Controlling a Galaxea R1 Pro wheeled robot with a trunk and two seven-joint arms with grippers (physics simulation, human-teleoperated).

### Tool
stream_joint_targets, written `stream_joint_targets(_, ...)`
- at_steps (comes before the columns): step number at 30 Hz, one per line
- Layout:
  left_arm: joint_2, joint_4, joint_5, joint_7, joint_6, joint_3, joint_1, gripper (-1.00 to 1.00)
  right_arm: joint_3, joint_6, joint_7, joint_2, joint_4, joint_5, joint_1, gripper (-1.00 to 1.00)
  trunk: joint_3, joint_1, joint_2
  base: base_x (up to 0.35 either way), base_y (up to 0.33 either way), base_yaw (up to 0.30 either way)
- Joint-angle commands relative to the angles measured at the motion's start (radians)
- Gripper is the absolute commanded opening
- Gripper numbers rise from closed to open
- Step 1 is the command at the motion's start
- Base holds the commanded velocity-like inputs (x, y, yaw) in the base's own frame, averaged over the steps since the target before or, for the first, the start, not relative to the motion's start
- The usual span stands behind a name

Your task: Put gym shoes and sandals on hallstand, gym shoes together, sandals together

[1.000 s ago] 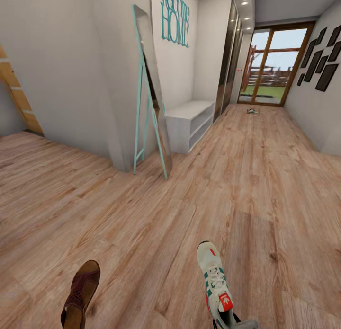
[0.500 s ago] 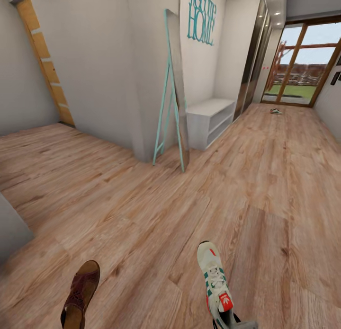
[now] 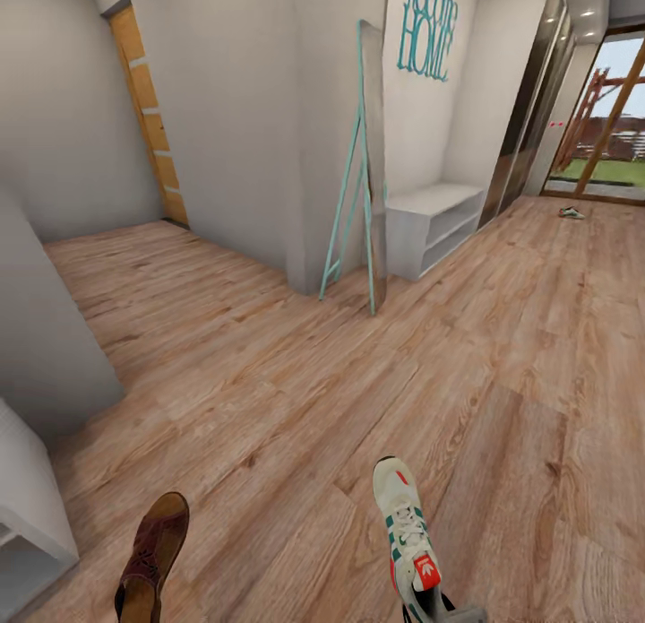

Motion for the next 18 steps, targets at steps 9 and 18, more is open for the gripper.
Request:
stream_joint_targets(9, -0.001, -0.003, -0.013, -0.004, -0.001, 0.007, 0.0, -1.0, 0.008, -0.001, -0.011, -0.001, 0.0, 0.002, 0.0, -1.0, -0.007, -0.001, 0.0, -0.296, -0.189, 0.252)
stream_joint_targets(18, -0.001, 0.0, -0.013, -0.004, 0.0, 0.007, 0.0, -1.0, 0.008, -0.001, -0.01, -0.001, 0.0, 0.003, 0.0, -1.0, -0.013, -0.001, 0.0, -0.258, -0.195, 0.252)
